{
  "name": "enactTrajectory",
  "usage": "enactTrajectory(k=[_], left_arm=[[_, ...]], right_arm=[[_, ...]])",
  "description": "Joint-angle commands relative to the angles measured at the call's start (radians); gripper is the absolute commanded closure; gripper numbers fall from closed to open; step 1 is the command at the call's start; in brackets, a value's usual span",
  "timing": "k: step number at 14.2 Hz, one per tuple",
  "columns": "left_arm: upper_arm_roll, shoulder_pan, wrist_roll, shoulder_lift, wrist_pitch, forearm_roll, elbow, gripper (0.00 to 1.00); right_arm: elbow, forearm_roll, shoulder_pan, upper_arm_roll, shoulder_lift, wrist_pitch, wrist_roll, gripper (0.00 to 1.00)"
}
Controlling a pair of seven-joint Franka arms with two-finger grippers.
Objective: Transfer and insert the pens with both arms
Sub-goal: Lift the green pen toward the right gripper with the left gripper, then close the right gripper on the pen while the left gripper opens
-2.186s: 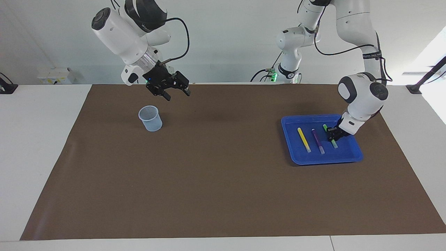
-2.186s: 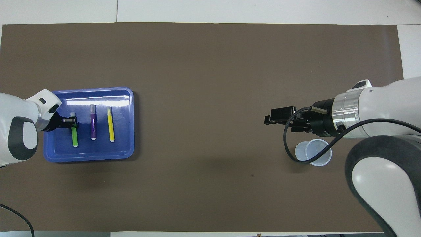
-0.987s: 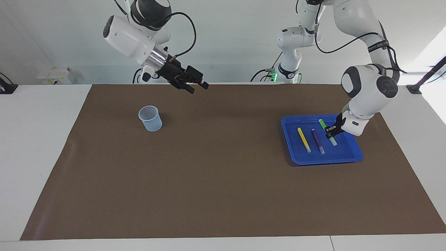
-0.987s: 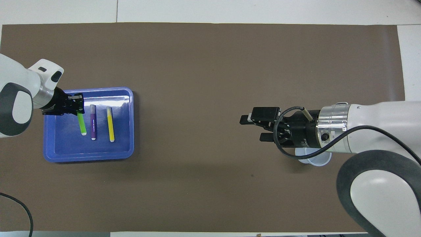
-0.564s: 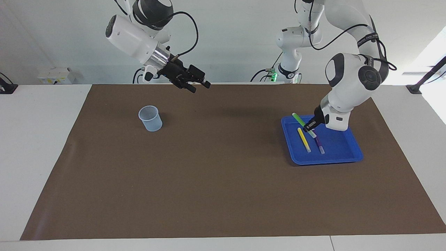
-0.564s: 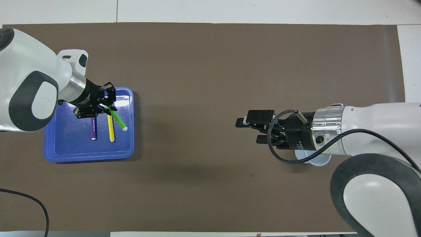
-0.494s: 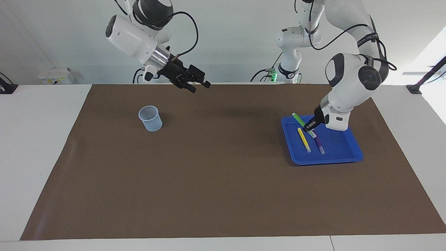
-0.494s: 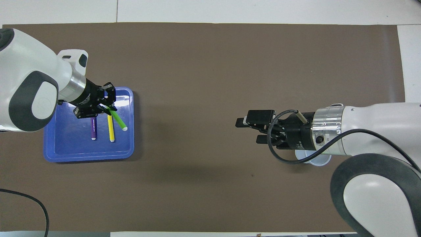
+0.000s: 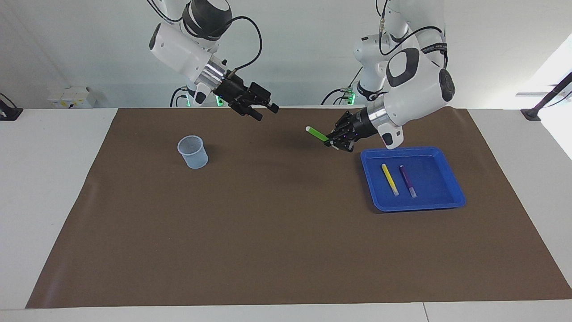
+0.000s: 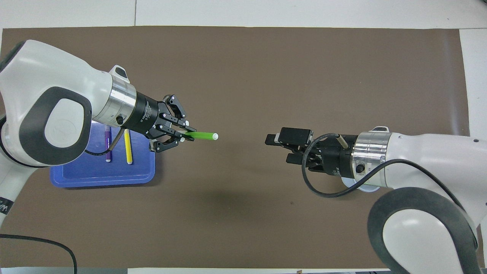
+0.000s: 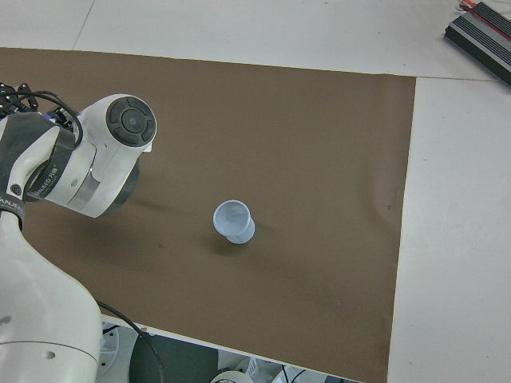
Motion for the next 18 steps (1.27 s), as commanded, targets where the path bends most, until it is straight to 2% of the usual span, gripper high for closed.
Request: enactTrajectory(k=[1,4,7,10,18], left_arm=[[-0.052,-0.005,-0.097,-0.055,0.106,-0.065,-0.072,1.0],[-0.055,-0.031,-0.115,-0.07,0.141,-0.094,-0.095,1.0],[-0.055,-0.061,-0.115,-0.088,0.16,-0.096,-0.112,1.0],[-0.055,-0.077,-0.108,-0.09,0.161,-0.096,-0.115,1.0],[-0.055,-0.083,-0.109,-0.091,0.174,-0.096,-0.115,1.0]], right_arm=[[-0.029,0.026,0.016,0.021,-0.028,0.052,0.045,0.1],[-0.028,0.023,0.019,0.023,-0.025,0.056,0.035,0.19],[-0.022,0.019,0.018,0.023,-0.018,0.076,0.03,0.2],[-0.022,0.017,0.019,0.038,-0.009,0.15,0.031,0.31],[-0.019,0.016,0.019,0.052,0.02,0.155,0.027,0.34]])
